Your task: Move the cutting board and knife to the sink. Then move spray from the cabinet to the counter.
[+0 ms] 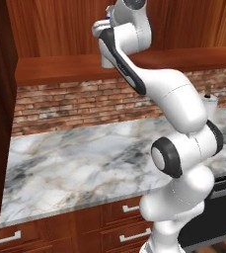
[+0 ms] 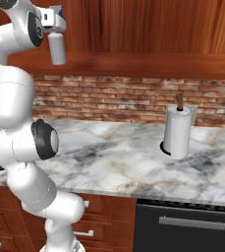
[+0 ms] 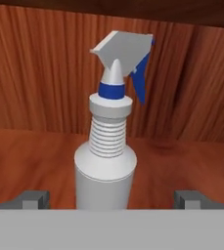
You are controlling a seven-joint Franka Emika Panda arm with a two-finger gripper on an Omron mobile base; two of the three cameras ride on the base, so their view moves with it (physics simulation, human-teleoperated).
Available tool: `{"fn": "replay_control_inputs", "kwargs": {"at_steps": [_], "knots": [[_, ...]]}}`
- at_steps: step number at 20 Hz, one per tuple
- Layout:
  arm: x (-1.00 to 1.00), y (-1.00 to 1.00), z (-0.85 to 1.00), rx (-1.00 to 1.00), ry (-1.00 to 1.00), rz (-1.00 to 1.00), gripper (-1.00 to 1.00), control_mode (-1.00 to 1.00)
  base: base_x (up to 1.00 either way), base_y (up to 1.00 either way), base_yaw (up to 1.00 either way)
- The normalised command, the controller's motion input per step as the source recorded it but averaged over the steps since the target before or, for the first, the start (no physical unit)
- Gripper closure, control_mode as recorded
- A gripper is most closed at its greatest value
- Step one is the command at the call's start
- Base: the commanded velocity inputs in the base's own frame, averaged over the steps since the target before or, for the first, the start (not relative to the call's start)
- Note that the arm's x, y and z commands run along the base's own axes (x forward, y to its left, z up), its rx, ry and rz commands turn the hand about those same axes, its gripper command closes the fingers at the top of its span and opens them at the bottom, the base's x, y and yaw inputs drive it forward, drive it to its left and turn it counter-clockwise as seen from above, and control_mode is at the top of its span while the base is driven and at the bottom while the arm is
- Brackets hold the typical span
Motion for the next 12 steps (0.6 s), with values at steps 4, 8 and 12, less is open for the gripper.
{"fn": "replay_control_inputs", "kwargs": {"at_steps": [4,8,12], "knots": [[0.43,0.0,0.0,0.0,0.0,0.0,-1.0,-1.0,0.0,0.0,0.0],[0.35,0.0,0.0,0.0,0.0,0.0,-1.0,-1.0,0.0,0.0,0.0],[0.38,0.0,0.0,0.0,0.0,0.0,-1.0,-1.0,0.0,0.0,0.0]]}}
